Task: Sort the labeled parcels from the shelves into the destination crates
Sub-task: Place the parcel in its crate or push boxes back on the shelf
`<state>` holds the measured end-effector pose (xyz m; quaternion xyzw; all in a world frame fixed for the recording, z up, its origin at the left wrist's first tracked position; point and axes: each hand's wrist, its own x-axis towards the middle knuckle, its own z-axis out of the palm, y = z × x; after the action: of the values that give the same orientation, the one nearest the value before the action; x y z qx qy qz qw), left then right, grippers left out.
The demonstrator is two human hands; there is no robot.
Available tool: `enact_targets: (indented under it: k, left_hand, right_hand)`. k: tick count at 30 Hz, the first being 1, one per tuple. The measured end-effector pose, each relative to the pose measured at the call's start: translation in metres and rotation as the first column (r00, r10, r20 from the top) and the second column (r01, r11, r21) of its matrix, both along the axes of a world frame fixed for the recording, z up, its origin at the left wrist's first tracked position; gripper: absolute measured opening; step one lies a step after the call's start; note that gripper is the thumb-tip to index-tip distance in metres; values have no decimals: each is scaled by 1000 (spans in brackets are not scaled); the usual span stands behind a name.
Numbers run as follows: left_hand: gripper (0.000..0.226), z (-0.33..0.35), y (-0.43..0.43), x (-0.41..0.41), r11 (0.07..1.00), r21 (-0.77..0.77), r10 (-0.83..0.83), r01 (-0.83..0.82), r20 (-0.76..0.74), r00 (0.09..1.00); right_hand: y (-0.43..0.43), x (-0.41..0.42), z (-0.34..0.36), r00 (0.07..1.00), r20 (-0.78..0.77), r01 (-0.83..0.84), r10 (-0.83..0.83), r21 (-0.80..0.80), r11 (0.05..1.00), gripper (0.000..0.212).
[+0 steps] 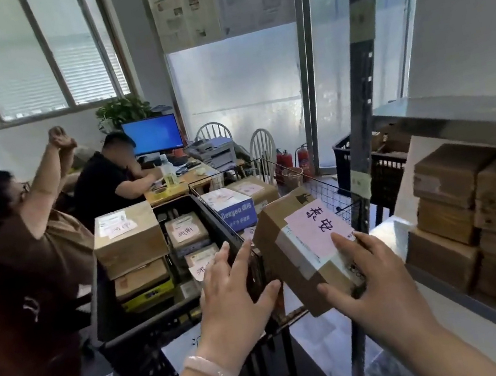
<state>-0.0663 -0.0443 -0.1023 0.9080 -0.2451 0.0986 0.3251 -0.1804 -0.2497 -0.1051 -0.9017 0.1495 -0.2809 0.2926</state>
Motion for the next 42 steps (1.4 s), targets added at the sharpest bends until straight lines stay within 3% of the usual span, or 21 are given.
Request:
enact_targets:
  k: [8, 16, 23, 31, 38, 42]
  left_hand:
    - [76, -14, 3, 70, 996, 51, 68, -66, -28, 997]
    - [79, -11, -18, 140, 980, 126, 156, -153, -16, 988]
    - [79, -13, -69, 190, 964, 239, 134, -121, -41, 990]
    - [79, -26, -120, 243, 952, 278, 145, -130, -33, 989]
    - [77, -39, -138, 273, 946, 299, 152, -129, -54, 987]
    - [76, -44, -151, 280, 954, 283, 127, -98, -83, 988]
  right_hand:
    - [-9, 90, 9, 998, 62, -32, 31, 10, 999, 78]
    - [-49, 207, 14, 999, 7, -46, 46, 8, 999, 80]
    - [-141, 300, -4, 962, -256, 94, -96, -21, 995, 81]
    - [-185, 390, -41, 808, -584, 21, -75, -98, 995, 86]
    - [-193, 426, -70, 727, -683, 31, -69, -68, 997, 84]
    - [-197, 429, -76, 700, -706, -3, -105, -150, 989, 93]
